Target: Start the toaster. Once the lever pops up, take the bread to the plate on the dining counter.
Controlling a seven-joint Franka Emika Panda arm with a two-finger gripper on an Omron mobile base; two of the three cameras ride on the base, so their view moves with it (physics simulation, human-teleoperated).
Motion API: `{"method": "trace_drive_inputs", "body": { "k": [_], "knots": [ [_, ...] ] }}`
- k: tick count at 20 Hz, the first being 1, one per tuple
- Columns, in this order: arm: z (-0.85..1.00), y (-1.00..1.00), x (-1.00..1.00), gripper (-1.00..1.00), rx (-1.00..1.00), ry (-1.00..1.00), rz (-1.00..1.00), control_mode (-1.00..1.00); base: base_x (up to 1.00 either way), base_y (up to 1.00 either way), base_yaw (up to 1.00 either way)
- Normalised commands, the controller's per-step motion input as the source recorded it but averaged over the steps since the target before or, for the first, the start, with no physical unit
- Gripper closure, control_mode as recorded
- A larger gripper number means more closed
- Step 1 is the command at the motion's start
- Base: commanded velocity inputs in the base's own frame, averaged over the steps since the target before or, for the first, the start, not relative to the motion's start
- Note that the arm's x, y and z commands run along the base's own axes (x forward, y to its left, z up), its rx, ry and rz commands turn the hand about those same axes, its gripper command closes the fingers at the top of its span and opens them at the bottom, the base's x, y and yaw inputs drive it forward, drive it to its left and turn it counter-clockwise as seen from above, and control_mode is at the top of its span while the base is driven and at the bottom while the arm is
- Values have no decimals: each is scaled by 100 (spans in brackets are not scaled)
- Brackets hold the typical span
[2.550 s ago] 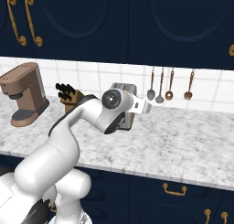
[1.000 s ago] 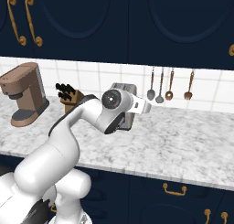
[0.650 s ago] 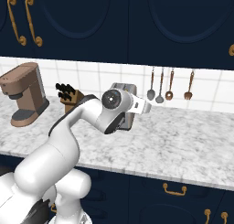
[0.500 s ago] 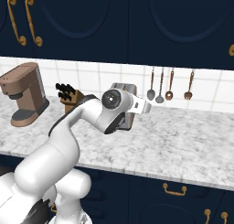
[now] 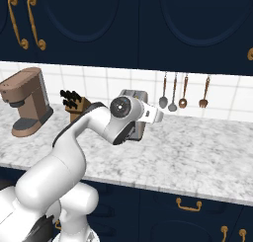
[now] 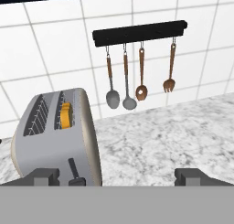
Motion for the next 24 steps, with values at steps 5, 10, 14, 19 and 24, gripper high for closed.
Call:
{"method": "trace_drive_inputs", "body": {
  "k": [5,10,14,19,24],
  "knots": [
    [0,0,0,-100,0,0,0,-100,0,0,0],
    [0,0,0,-100,0,0,0,-100,0,0,0],
    [0,0,0,-100,0,0,0,-100,0,0,0],
    [0,0,0,-100,0,0,0,-100,0,0,0],
    [0,0,0,-100,0,0,0,-100,0,0,0]
  ]
}}
